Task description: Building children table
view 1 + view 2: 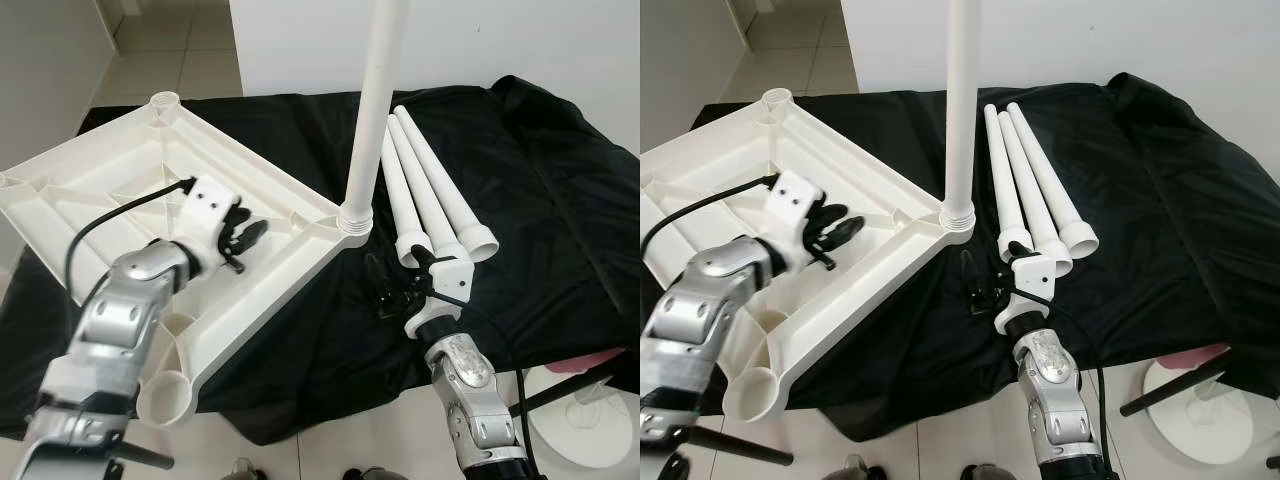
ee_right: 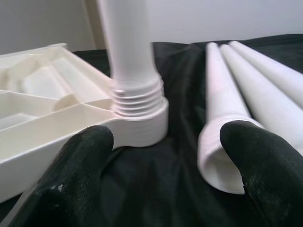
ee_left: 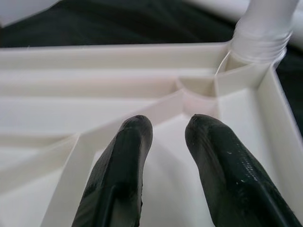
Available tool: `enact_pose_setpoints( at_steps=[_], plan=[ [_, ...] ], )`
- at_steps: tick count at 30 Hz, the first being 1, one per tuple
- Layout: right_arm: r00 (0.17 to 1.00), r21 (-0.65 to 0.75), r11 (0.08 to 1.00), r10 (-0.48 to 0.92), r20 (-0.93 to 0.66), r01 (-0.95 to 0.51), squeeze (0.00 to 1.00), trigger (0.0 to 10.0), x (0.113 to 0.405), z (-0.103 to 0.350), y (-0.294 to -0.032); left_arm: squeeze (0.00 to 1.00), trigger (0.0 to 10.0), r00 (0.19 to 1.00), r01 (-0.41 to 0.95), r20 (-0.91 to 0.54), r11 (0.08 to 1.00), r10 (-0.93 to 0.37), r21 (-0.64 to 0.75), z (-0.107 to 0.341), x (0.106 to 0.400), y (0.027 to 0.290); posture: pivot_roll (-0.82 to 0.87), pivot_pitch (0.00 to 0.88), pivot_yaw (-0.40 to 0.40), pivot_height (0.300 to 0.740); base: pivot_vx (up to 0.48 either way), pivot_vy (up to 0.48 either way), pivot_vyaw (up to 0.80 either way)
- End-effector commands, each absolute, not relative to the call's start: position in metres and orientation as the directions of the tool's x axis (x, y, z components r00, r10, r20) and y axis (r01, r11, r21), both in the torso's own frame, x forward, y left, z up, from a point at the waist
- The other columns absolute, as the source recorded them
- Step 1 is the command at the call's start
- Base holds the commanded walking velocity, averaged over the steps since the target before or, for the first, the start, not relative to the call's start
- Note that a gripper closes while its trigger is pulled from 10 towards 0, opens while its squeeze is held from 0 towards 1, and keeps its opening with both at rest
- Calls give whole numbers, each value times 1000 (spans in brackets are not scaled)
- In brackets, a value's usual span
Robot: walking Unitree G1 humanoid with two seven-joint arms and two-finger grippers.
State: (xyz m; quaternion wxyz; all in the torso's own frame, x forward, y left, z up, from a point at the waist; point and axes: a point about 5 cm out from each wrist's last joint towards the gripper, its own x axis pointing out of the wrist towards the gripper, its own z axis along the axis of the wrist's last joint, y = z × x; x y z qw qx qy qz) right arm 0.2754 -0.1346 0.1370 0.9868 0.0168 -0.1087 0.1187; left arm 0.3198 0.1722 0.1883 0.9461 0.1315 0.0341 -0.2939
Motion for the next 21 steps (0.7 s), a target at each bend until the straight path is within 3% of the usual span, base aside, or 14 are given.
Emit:
enact_pose_setpoints(
  at_steps=[1, 10, 13, 21],
  plan=[
    [954, 5, 973, 223, 202, -229, 0, 10000, 277, 135, -136, 0, 10000, 814, 580, -139, 787, -563, 212, 189, 314, 182, -30, 101, 4, 740, 0, 0, 0],
    [954, 5, 974, 222, 199, -228, 0, 10000, 277, 133, -134, 0, 10000, 845, 534, -162, 812, -509, 236, 189, 297, 223, -8, 102, 4, 740, 0, 0, 0],
    [954, 5, 973, 223, 199, -229, 0, 10000, 277, 133, -134, 0, 10000, 848, 529, -163, 815, -504, 236, 189, 296, 226, -8, 102, 4, 740, 0, 0, 0],
    [953, -3, 971, 235, 193, -239, 0, 10000, 279, 131, -133, 0, 10000, 853, 519, -260, 791, -453, 324, 189, 283, 256, 8, 95, -8, 740, 0, 0, 0]
  ],
)
